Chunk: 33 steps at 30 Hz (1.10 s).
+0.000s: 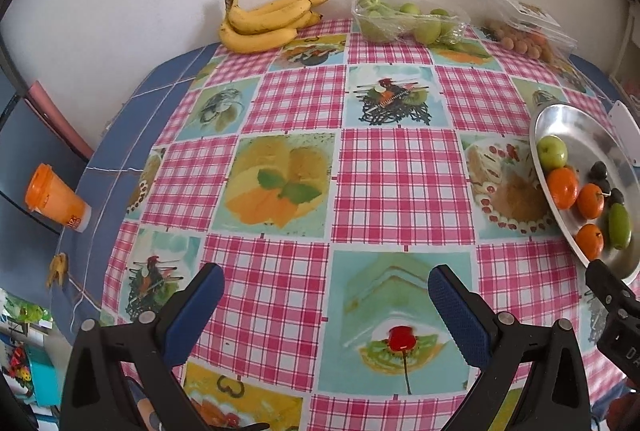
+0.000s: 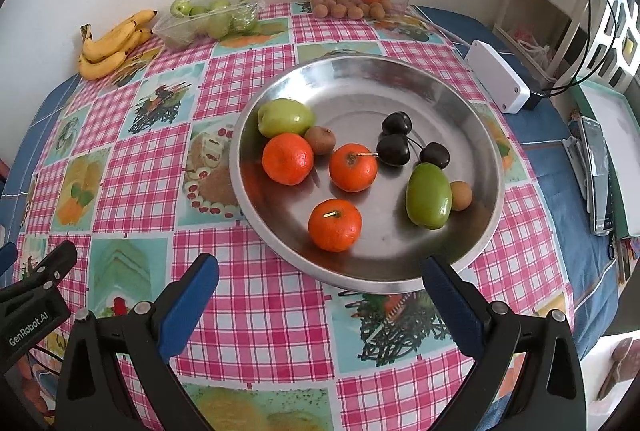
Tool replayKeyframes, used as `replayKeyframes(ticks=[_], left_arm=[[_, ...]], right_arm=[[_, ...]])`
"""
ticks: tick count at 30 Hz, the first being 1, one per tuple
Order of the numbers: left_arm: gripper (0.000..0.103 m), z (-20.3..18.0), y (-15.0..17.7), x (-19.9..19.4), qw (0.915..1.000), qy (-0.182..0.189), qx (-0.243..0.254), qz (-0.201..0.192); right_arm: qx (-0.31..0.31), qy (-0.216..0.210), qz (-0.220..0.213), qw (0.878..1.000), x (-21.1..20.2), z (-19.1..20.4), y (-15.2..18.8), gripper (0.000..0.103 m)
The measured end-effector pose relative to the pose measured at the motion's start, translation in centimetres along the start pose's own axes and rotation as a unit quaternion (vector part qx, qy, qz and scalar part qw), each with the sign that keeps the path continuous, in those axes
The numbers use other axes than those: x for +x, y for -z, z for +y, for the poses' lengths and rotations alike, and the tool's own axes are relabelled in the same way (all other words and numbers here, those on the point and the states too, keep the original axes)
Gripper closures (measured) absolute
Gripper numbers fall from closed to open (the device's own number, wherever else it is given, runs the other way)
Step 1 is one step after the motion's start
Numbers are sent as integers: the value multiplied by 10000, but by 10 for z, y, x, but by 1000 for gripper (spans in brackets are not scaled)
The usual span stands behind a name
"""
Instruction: Organize fruits
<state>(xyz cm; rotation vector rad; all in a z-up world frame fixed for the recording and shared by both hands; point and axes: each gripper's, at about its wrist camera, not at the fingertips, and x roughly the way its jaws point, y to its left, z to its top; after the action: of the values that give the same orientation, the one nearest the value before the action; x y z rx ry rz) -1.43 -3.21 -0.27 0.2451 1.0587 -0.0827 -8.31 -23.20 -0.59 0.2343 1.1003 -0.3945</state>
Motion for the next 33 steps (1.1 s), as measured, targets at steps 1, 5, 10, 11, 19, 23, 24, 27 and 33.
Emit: replayKeyframes(ticks=[1,5,10,11,19,23,24,27,33], left_arm=[[0,0,0,1,10000,13,5,31],[0,-2,1,2,9999,50,39,92],[0,-2,2,6,9997,37,44,231],[0,-2,2,7,9996,30,38,264],[0,0,2,10,9995,37,42,317],[0,0,2,10,9995,45,46,318],[0,0,2,10,9994,52,53,324],[0,1,2,11,9994,79,46,331],[0,1,2,11,9994,69,34,331]], right_arm=[[-2,4,9,10000,0,0,0,1],[-59,9,46,10000,2,2,0,1],[-192,32,94,9998,4,6,-1,1],[-219,42,116,9997,5,7,-1,1],[-234,72,169,9996,7,7,0,1],[-199,88,187,9996,8,7,0,1],[-192,90,191,9996,8,7,0,1],[-160,104,196,9996,8,6,0,1],[-137,109,221,9996,8,5,1,1]])
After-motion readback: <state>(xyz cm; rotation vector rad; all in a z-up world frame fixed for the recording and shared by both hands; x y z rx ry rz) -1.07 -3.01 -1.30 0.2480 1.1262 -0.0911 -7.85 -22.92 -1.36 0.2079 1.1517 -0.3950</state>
